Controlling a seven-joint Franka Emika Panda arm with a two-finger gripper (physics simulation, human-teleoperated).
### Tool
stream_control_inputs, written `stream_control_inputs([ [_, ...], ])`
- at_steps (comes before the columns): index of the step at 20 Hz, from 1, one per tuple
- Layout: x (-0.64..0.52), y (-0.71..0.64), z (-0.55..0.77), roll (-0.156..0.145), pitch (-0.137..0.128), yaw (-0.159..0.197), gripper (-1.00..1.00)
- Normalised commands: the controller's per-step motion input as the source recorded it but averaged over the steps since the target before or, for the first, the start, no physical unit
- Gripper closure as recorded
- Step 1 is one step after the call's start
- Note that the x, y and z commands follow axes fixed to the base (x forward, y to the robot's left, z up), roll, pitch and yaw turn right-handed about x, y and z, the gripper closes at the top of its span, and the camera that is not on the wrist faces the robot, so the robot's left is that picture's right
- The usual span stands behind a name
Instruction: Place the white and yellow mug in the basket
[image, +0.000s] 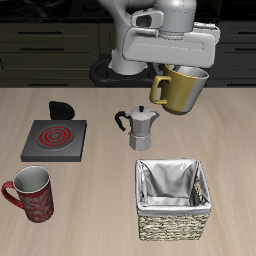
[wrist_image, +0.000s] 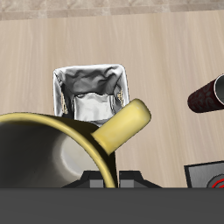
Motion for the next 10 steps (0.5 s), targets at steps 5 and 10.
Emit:
stream_control_inputs([
  [5, 0.27, -0.10, 0.04, 0.004, -0.009, -0.003, 1.00],
  [10, 0.28, -0.07, 0.00, -0.001, -0.016, 0.030, 1.00],
])
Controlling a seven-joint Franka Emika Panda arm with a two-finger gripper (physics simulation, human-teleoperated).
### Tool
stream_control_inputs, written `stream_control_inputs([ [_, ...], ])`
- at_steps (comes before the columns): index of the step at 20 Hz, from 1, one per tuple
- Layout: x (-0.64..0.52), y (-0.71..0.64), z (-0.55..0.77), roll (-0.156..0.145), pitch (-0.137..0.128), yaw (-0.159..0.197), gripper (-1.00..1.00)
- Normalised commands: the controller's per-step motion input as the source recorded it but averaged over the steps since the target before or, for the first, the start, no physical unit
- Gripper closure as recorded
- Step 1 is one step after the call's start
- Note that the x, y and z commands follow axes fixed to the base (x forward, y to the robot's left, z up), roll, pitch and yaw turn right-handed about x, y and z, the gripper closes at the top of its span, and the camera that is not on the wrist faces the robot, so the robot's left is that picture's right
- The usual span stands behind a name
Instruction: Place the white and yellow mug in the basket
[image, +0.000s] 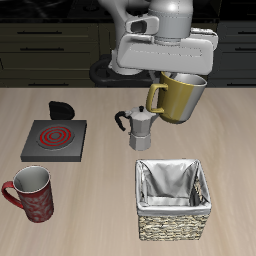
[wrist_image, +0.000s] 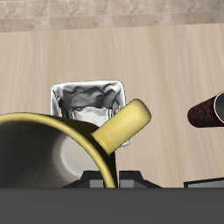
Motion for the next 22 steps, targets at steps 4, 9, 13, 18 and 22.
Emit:
stream_control_inputs([
  [4, 0.20, -0.11, 0.01, -0.024, 0.012, -0.019, 1.00],
  [9, 0.27, -0.10, -0.09, -0.002, 0.000, 0.020, 1.00],
  [13, 0.18, -0.11, -0.21, -0.001, 0.022, -0.009, 1.00],
  [18, 0.18, -0.02, -0.08, 0.016, -0.014, 0.010, 1.00],
  [22, 0.16, 0.02, -0.21, 0.015, 0.005, 0.024, 1.00],
])
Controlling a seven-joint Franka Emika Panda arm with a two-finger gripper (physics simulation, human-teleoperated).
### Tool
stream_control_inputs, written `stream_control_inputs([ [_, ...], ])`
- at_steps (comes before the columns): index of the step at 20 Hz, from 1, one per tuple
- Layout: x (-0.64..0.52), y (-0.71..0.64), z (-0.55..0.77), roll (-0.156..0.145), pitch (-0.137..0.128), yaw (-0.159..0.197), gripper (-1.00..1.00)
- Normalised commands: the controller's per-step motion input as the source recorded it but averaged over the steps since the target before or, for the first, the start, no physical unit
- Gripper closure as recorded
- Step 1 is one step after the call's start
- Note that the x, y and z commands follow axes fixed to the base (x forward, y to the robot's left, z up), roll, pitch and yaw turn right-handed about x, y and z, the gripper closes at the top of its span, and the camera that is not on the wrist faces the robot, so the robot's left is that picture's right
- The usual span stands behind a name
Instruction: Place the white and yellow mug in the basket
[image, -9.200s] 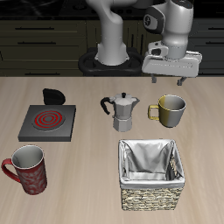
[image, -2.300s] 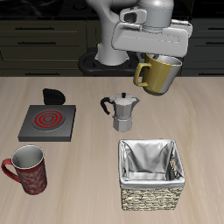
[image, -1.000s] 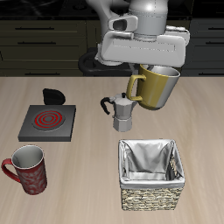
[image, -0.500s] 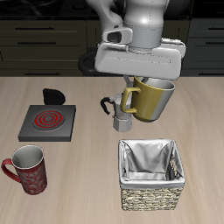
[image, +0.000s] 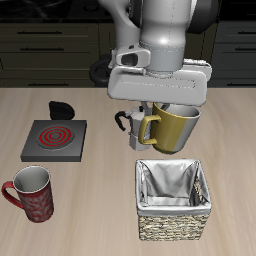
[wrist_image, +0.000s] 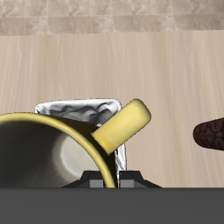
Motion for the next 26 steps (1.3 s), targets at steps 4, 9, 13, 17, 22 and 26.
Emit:
stream_control_inputs([
  [4, 0.12, 0.05, -0.23, 0.007, 0.024, 0.013, 1.00],
  [9, 0.10, 0.07, -0.38, 0.013, 0.042, 0.004, 1.00],
  [13, 0.04, -0.02, -0.40, 0.028, 0.028, -0.003, 1.00],
  [17, 0.07, 0.05, -0.37, 0.013, 0.032, 0.030, 1.00],
  [22, 0.05, -0.05, -0.27, -0.002, 0.014, 0.035, 1.00],
  [26, 0.10, -0.10, -0.41, -0.053, 0.087, -0.019, -1.00],
])
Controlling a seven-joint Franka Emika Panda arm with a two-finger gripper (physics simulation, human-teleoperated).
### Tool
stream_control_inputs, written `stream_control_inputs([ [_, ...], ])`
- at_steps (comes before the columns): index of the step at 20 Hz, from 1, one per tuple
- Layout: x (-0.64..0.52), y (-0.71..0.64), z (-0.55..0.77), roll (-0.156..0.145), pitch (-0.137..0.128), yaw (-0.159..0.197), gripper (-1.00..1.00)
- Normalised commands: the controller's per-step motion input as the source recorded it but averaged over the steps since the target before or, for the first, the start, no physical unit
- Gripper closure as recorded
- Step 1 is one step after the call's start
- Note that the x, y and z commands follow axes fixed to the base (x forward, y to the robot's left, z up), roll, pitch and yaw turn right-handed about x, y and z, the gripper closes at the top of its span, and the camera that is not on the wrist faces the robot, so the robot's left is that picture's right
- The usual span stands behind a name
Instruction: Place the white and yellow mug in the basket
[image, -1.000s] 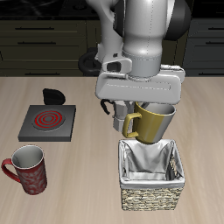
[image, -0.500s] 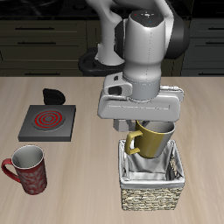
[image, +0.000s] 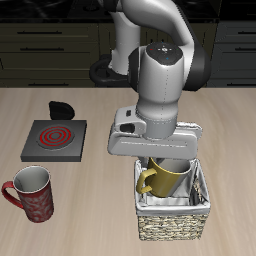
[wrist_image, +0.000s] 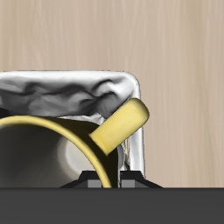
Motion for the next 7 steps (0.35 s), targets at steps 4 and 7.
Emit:
stream_control_inputs([
  [4, 0.07, -0.04, -0.51, -0.004, 0.033, 0.030, -1.00],
  [7, -0.01, -0.02, -0.21, 0.005, 0.025, 0.003, -1.00],
])
